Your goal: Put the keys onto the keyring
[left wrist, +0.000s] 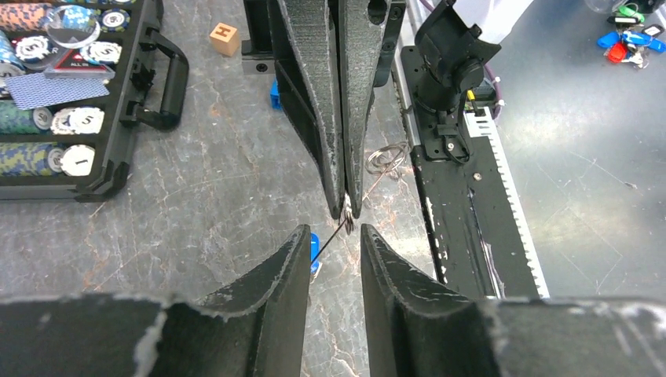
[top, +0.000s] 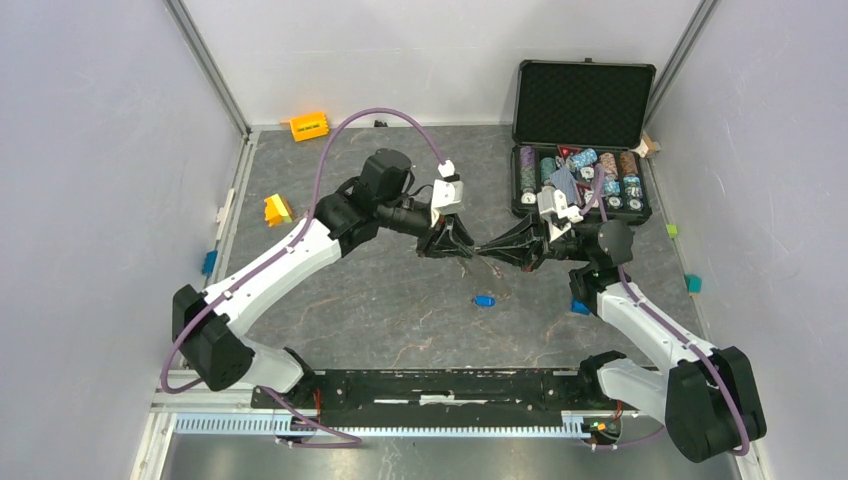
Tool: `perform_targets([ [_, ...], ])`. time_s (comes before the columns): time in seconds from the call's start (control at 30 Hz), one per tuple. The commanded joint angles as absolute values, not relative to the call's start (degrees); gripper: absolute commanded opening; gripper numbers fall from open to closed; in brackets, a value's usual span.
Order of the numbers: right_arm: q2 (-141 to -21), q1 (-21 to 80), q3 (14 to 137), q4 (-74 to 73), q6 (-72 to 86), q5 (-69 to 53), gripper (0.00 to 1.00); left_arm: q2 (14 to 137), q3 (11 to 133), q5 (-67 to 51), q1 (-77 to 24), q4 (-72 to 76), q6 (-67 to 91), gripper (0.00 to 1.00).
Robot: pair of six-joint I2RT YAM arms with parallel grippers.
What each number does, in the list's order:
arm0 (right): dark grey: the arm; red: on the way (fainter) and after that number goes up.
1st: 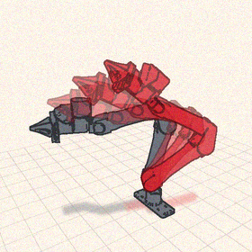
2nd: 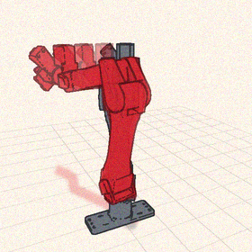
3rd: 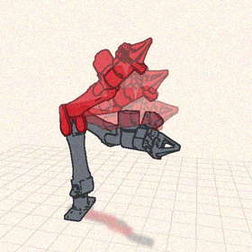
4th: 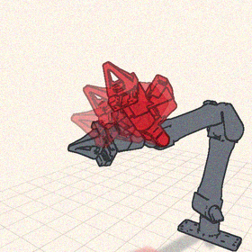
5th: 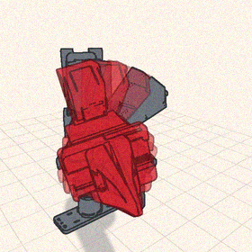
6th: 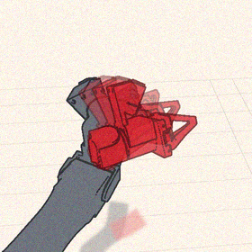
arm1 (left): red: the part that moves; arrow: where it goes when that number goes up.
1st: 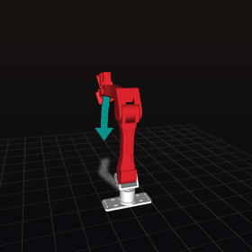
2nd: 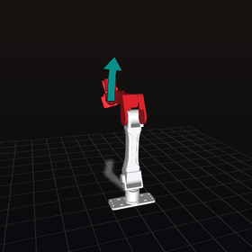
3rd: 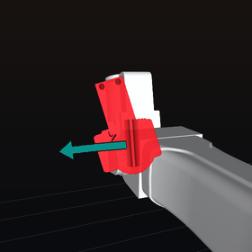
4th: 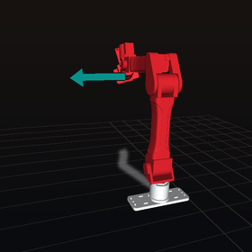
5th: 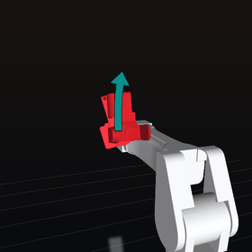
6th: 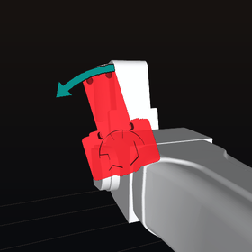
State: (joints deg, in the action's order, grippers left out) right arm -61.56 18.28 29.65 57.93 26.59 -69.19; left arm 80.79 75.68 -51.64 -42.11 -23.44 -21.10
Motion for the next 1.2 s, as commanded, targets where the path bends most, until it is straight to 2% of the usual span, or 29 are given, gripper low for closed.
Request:
perform_targets([
  [0.0,-60.2,18.6,30.6,54.7,22.1,-68.1,0.0,82.0,76.2,-53.5,-43.0,-21.5,-21.5,0.35],
  [0.2,-60.1,18.6,31.5,49.2,18.1,-67.4,0.0,82.8,76.7,-52.8,-43.6,-21.5,-21.1,0.23],
  [0.4,-59.8,18.6,31.9,48.6,18.1,-67.3,0.0,82.5,75.6,-51.4,-44.0,-21.5,-21.7,0.03],
  [0.5,-59.6,18.6,32.2,47.2,17.2,-67.0,0.0,81.8,74.5,-50.7,-44.0,-21.5,-22.6,0.02],
  [0.67,-59.4,18.6,34.7,35.8,8.9,-65.6,0.06,80.6,73.2,-46.8,-43.9,-20.8,-22.4,0.02],
  [0.77,-59.2,18.6,36.2,30.4,4.9,-64.3,0.0,79.9,72.6,-44.7,-43.9,-20.2,-22.1,0.02],
  [1.17,-59.1,18.6,38.2,23.4,0.5,-60.9,0.0,79.8,72.3,-44.7,-43.9,-21.0,-24.6,0.02],
])
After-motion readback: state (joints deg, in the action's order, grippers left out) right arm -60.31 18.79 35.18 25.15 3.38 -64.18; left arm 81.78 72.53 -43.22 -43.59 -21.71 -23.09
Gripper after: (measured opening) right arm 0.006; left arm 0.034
